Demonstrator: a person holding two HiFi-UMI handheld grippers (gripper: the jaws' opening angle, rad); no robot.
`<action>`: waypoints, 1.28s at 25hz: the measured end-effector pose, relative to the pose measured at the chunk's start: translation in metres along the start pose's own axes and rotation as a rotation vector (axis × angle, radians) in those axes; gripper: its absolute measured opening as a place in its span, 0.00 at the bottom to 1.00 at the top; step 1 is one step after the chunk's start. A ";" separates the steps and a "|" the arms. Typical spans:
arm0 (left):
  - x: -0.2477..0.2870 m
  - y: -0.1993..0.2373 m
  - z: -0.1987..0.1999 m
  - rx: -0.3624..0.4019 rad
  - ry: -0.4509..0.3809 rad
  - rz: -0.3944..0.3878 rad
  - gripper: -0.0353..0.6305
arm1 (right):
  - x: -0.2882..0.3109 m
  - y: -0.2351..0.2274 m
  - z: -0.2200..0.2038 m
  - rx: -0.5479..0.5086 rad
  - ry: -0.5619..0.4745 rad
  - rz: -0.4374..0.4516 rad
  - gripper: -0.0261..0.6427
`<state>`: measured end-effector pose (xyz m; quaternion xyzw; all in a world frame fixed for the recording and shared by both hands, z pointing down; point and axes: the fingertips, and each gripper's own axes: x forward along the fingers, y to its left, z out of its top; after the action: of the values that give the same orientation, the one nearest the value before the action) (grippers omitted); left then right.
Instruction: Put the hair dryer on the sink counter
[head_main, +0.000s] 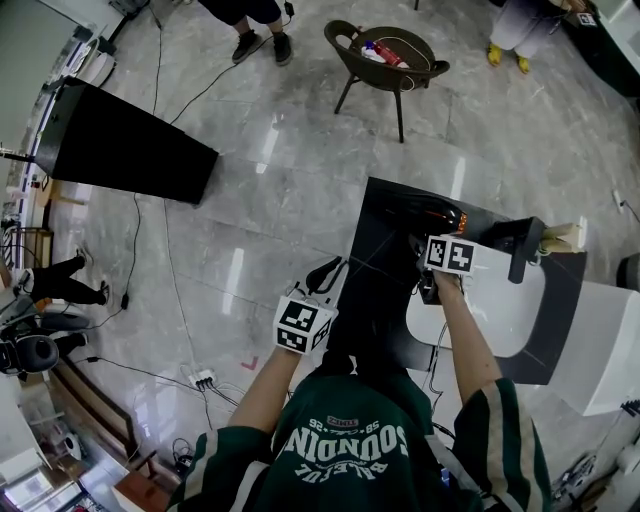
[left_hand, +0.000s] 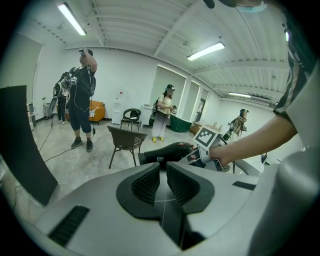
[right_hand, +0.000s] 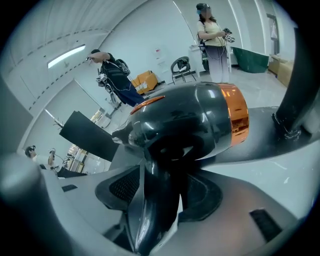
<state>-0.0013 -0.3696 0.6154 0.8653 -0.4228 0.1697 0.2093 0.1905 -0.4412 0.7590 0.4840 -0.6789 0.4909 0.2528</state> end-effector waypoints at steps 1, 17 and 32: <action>-0.001 -0.001 0.000 0.001 0.001 0.000 0.13 | 0.000 0.000 -0.001 -0.004 0.002 -0.002 0.39; -0.020 -0.020 -0.004 0.032 -0.014 -0.042 0.13 | -0.042 -0.010 -0.017 0.045 -0.127 -0.059 0.39; -0.061 -0.056 -0.005 0.083 -0.069 -0.084 0.13 | -0.102 0.021 -0.074 0.068 -0.230 0.020 0.22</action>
<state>0.0075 -0.2956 0.5787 0.8955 -0.3856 0.1483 0.1657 0.2030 -0.3310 0.6956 0.5384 -0.6913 0.4574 0.1519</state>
